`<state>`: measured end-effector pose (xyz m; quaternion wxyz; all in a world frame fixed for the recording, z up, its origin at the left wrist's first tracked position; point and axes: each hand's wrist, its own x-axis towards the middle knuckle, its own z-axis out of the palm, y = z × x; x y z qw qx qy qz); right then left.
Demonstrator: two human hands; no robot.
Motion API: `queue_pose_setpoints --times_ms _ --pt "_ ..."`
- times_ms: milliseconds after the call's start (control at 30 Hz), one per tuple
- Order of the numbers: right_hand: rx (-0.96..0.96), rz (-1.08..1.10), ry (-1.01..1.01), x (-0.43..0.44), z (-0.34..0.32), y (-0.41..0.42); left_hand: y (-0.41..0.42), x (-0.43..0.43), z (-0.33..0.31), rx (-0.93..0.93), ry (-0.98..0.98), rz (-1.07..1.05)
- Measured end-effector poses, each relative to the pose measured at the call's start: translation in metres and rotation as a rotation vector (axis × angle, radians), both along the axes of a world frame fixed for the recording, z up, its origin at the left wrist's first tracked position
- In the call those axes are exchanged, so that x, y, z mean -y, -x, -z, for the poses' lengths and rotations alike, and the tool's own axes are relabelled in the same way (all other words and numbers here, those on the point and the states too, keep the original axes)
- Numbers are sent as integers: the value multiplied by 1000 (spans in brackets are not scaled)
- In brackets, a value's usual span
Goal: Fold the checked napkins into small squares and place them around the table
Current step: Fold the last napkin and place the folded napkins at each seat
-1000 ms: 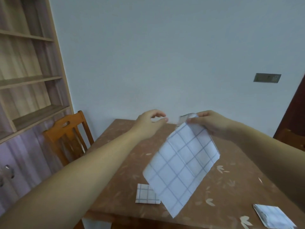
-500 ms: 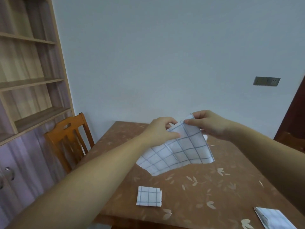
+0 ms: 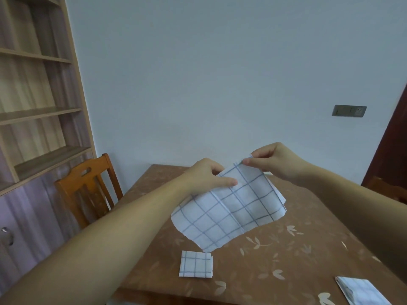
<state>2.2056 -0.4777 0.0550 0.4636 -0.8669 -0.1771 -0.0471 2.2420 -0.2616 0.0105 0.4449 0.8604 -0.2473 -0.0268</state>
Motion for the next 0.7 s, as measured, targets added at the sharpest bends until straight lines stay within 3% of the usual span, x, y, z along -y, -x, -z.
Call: queue_pose_setpoints --times_ms 233,367,467,700 --pt "141 171 -130 2 -1 -1 -2 -14 -2 -49 -100 2" --pt "-30 192 -155 10 12 -1 -3 -21 -4 -34 -94 -72" --pt "-10 260 -129 14 22 -2 -2 -26 -4 -45 -81 -83" --pt "-38 278 -334 28 19 -2 -7 -42 10 -273 425 -81"
